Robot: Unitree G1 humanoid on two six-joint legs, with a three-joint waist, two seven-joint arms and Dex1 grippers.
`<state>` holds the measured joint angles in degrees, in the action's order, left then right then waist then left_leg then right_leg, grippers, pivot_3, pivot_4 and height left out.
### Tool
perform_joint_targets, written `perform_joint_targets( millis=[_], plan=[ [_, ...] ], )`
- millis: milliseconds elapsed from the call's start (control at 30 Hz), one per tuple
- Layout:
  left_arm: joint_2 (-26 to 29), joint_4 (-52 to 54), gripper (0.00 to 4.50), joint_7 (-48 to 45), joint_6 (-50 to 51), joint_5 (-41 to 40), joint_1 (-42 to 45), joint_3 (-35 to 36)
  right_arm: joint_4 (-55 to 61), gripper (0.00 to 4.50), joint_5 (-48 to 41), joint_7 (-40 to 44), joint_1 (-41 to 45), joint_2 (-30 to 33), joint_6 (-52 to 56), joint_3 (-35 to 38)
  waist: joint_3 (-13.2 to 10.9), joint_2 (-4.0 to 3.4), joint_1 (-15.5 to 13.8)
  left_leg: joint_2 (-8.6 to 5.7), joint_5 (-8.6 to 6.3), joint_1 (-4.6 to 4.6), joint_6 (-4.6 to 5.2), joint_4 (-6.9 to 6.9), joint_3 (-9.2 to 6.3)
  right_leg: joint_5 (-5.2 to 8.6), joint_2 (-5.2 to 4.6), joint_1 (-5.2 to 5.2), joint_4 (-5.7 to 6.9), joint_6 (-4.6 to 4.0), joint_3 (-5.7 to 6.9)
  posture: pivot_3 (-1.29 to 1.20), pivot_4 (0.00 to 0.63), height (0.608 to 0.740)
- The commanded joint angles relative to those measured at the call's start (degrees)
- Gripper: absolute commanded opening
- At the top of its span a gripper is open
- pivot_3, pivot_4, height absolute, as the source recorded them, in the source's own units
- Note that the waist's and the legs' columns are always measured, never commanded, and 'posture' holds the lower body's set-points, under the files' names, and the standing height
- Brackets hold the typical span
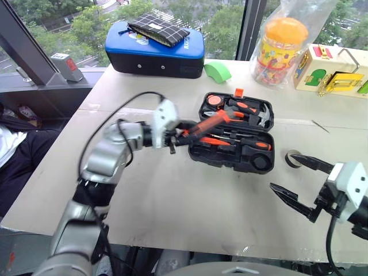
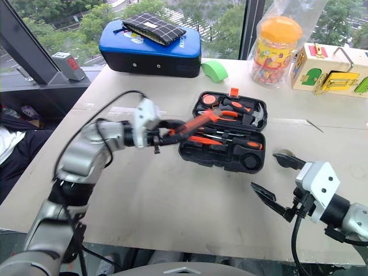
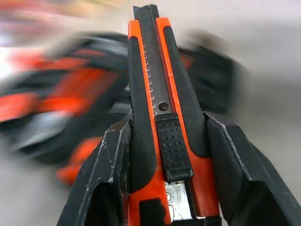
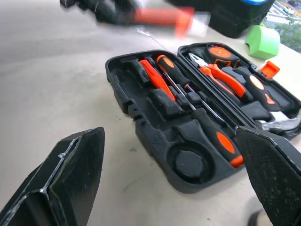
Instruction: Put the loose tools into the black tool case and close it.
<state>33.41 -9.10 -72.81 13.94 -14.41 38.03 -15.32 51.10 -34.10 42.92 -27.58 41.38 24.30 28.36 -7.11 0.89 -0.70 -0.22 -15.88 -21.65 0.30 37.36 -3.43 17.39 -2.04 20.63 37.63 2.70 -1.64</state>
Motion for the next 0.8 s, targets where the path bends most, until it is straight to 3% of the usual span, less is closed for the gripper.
perform_joint_targets(
  millis=[33, 367, 567, 800],
  plan=[
    [-2.58, -13.27, 1.67, -8.57, -14.27, 5.82, 7.54, -5.16, 2.34, 4.50, -1.73, 1.69, -1.49, 0.28, -1.40, 4.64, -0.08, 0.06, 0.12, 0.00, 0.00, -0.02, 0.00, 0.01, -0.04, 0.00, 0.03, 0.01, 0.02, 0.00, 0.04, 0.00, 0.150, 0.740],
    [-8.79, -39.29, 1.67, -12.29, -38.09, 17.42, 18.09, -10.91, 2.84, 4.50, -4.28, 7.09, -8.21, -0.24, -2.68, 13.14, -0.15, 0.21, 0.05, 0.07, -0.04, -0.08, 0.07, 0.04, -0.13, 0.00, 0.09, 0.03, 0.00, 0.03, 0.05, 0.00, 0.150, 0.740],
    [-10.28, -46.58, 1.67, -12.03, -39.56, 19.39, 20.61, -9.92, 3.50, 4.50, -3.78, 6.60, -8.86, -0.70, -3.14, 12.83, -0.12, 0.20, 0.27, 0.06, -0.04, -0.01, 0.07, 0.06, -0.13, 0.01, 0.10, 0.00, 0.10, 0.05, 0.04, 0.00, 0.150, 0.740],
    [-11.22, -47.26, 1.67, -15.86, -39.51, 18.14, 20.24, -8.53, 3.18, 4.50, -2.63, 6.61, -8.91, -1.02, -3.82, 11.63, -0.12, 0.20, 0.56, 0.06, -0.03, 0.01, 0.07, 0.06, -0.14, 0.01, 0.12, 0.00, 0.15, 0.05, 0.04, 0.00, 0.150, 0.740]
  ],
)
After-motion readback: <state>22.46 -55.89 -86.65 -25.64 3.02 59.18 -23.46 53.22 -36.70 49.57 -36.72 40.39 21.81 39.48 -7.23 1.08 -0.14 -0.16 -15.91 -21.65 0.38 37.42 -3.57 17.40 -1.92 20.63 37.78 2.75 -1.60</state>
